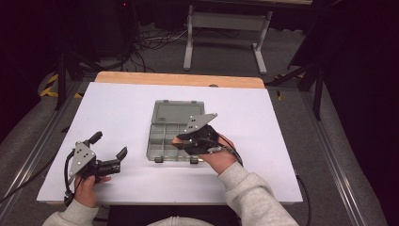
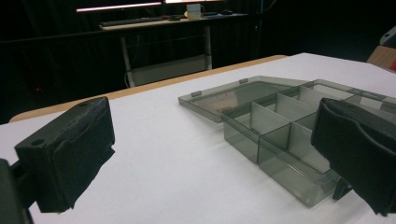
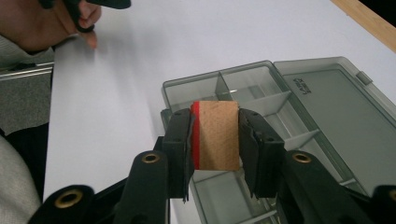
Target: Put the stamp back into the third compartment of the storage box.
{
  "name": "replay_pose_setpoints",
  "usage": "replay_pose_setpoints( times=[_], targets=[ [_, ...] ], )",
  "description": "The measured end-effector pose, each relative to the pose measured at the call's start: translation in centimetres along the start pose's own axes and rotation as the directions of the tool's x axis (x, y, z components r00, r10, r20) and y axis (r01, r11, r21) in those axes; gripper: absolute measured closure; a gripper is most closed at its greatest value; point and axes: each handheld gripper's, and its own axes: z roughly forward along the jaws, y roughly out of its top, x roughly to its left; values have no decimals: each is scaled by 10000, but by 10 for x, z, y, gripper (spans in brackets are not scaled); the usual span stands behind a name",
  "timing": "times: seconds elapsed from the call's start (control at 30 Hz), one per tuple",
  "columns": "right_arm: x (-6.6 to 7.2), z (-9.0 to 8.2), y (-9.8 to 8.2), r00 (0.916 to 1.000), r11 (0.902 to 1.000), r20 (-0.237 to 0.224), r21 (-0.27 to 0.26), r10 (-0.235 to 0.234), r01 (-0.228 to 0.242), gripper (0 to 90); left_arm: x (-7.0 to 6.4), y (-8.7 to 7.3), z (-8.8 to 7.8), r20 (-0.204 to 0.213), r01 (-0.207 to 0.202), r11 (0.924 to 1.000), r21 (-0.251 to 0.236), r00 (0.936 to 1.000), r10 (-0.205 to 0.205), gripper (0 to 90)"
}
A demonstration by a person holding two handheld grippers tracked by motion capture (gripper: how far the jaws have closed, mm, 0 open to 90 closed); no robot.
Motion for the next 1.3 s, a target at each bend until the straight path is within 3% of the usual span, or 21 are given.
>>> replay_pose_setpoints(
  times=[0.73,1.3],
  targets=[
    [-29,5,7,9934,9961,811,293,808,-834,659,0,0,0,-3,0,10000,-16,10000,0,6],
    [-49,20,7,9849,9887,1107,551,1330,-1397,659,0,0,0,40,-2,10000,-30,10000,2,6]
  ],
)
